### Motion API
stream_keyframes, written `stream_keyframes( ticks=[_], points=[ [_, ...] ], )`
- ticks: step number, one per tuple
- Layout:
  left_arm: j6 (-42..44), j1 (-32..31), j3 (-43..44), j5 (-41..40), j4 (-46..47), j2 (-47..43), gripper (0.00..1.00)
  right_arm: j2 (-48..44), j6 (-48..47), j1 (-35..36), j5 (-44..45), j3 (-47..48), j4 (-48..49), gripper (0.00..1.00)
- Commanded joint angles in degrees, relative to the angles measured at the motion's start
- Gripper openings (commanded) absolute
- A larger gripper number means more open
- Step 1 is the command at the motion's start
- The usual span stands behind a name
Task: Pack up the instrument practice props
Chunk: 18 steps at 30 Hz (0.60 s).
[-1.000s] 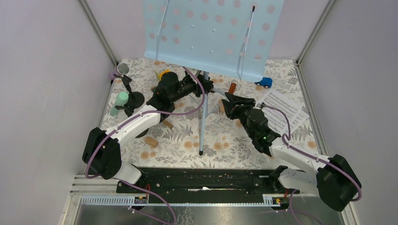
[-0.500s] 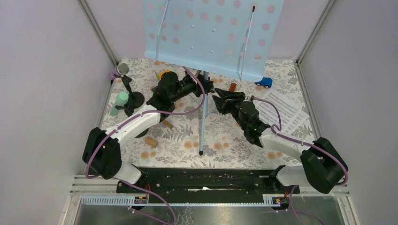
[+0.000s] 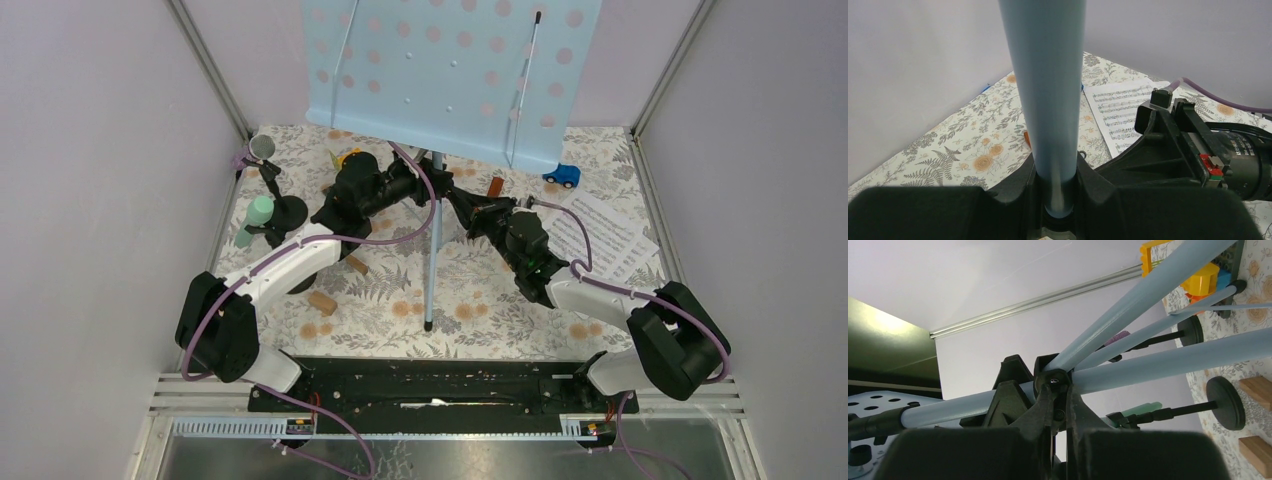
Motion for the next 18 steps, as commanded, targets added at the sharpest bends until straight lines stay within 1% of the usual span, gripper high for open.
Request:
stream_keyframes(
  ticks=[1,4,6,8,11,12,14,18],
  points=[
    [0.4,-0.3,0.9,2.9,-5.8,1.3,0.0,0.1,-7.1,0.2,-1.4,1.7,1.6,0.0],
    [0.4,-0.3,0.9,2.9,-5.8,1.2,0.0,-1.0,-16.2,0.2,-2.2,3.9,-3.6,0.0],
    [0.4,-0.3,0.9,3.0,-5.8,1.1,0.0,-1.4,-24.9,0.3,-3.5,6.0,-5.7,0.0],
    [0.3,-0.3,1.0,3.1,-5.8,1.1,0.0,-1.2,-33.9,0.3,-5.3,7.2,-5.5,0.0],
    [0.2,-0.3,0.9,3.2,-5.8,1.0,0.0,-1.5,-48.4,0.3,-7.9,5.8,-0.1,0.0],
    [0.2,-0.3,0.8,3.2,-5.8,1.0,0.0,-1.9,-55.8,0.4,-9.1,5.0,2.3,0.0],
    [0.1,-0.3,0.9,3.3,-5.8,1.0,0.0,-2.1,-66.9,0.7,-13.3,3.0,7.8,0.0],
    [-0.2,-0.3,1.2,3.8,-5.7,1.3,0.0,-1.5,-86.8,0.8,-20.3,-0.7,15.1,0.0]
  ],
)
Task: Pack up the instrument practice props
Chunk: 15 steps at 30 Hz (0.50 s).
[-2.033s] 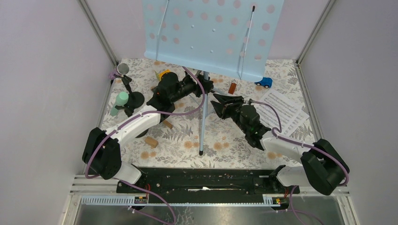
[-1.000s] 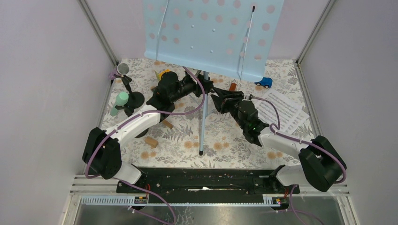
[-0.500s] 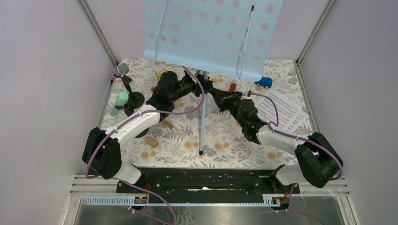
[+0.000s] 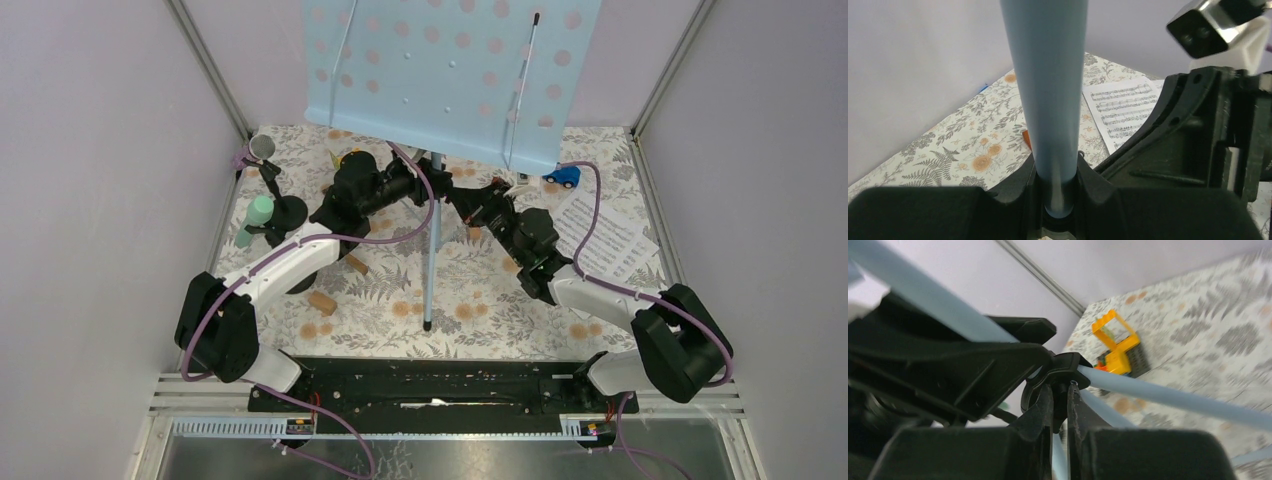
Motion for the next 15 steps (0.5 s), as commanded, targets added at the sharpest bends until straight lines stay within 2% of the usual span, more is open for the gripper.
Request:
stream_keyframes(
  ticks=[1,4,7,12,15],
  points=[
    [-0.1,-0.9,1.3,3.1,-5.7,1.4,0.0,-0.3,-35.1,1.7,-16.5,-3.5,11.0,0.0],
    [0.1,-0.9,1.2,2.8,-5.9,1.1,0.0,0.8,-51.1,2.1,-22.6,-3.8,9.2,0.0],
    [0.1,-0.9,0.9,2.5,-5.7,0.8,0.0,0.8,-69.1,4.0,-22.8,-1.9,-1.2,0.0],
    [0.1,-0.9,1.1,2.7,-5.8,1.1,0.0,2.4,-100.2,8.7,-14.5,3.2,-22.1,0.0],
    [0.1,-0.9,1.1,2.7,-5.8,1.1,0.0,4.3,-116.2,11.4,-6.2,4.4,-29.0,0.0]
  ],
)
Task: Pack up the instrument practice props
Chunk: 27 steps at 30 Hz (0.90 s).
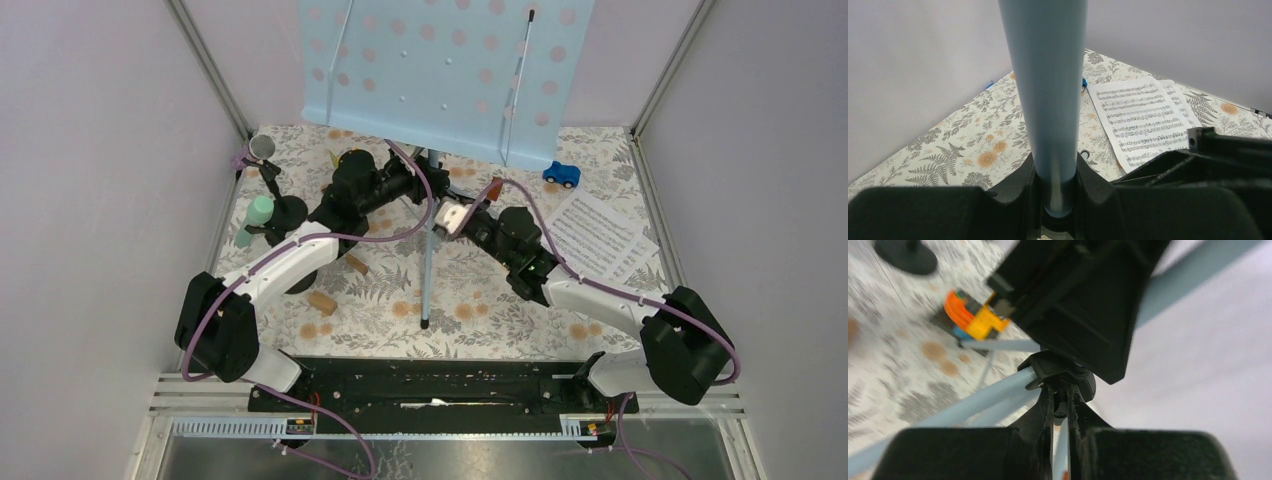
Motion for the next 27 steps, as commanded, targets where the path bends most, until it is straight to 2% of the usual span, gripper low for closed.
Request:
stream_keyframes(
  ticks=[1,3,5,8,10,13,20,24,27],
  points=[
    [0.1,-1.3,0.9,2.6,-5.2,1.1,0.0,5.5,-35.2,6.9,6.1,1.2,-24.5,0.0],
    [0.2,-1.3,0.9,2.4,-5.2,1.1,0.0,6.9,-45.6,8.3,12.6,-0.1,-26.2,0.0],
    [0.2,-1.3,0.9,2.3,-5.2,1.0,0.0,8.3,-52.6,9.0,18.4,-2.0,-23.4,0.0],
    [0.2,-1.3,0.9,2.4,-5.2,0.9,0.0,9.0,-54.6,9.2,22.3,-3.2,-18.8,0.0],
    [0.2,-1.2,0.9,2.4,-5.2,0.9,0.0,8.8,-53.2,9.4,22.9,-3.5,-14.0,0.14],
    [0.1,-1.1,1.0,2.3,-5.3,1.0,0.0,7.3,-51.1,10.1,23.3,-3.2,-10.6,0.25],
    [-0.1,-0.7,1.1,2.3,-5.5,1.3,0.0,-3.0,-38.1,11.1,19.3,-5.5,0.6,0.47],
    [-0.3,-0.4,1.4,2.6,-5.5,1.6,0.0,-11.1,-21.5,11.1,19.1,-11.5,11.8,0.52],
    [-0.3,-0.2,1.5,2.0,-5.7,2.0,0.0,-14.5,-2.2,11.1,24.9,-18.7,24.3,0.53]
  ],
)
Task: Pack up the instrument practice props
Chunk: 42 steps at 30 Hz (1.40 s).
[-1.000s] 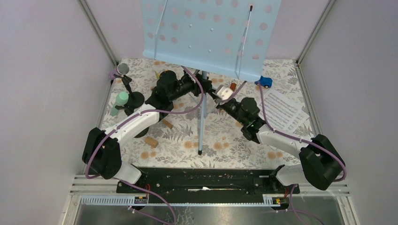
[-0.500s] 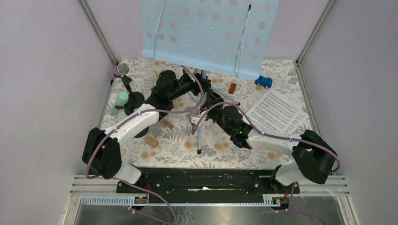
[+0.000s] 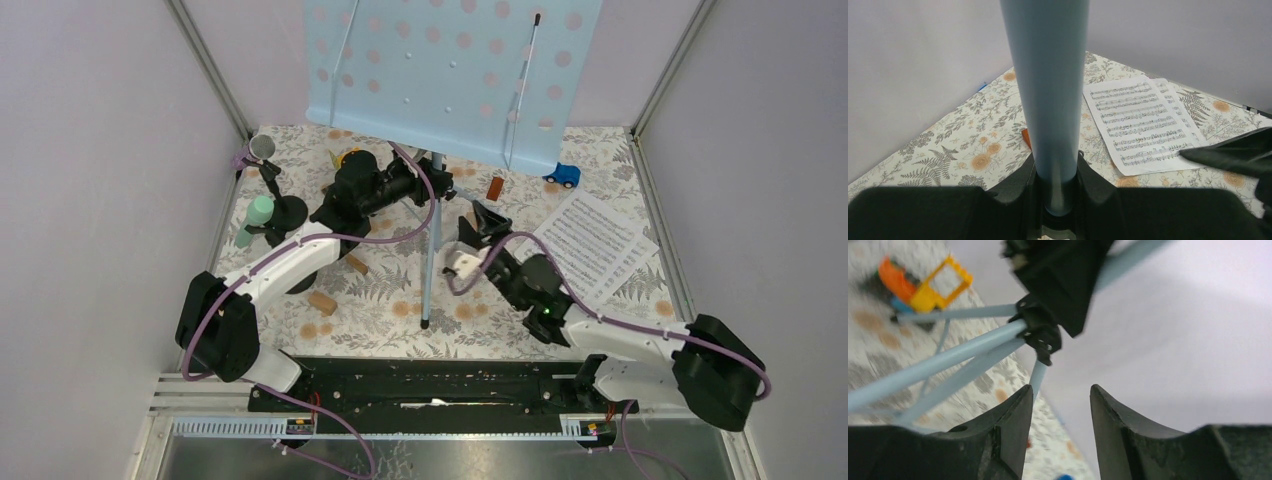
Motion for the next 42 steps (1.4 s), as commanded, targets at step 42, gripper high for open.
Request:
stream_keyframes(
  ticks=[42],
  points=[
    [-1.9,0.3,2.1,1.8,-6.4,2.1,0.0,11.6,160.5,-23.3,-27.8,7.1,8.0,0.46]
  ],
)
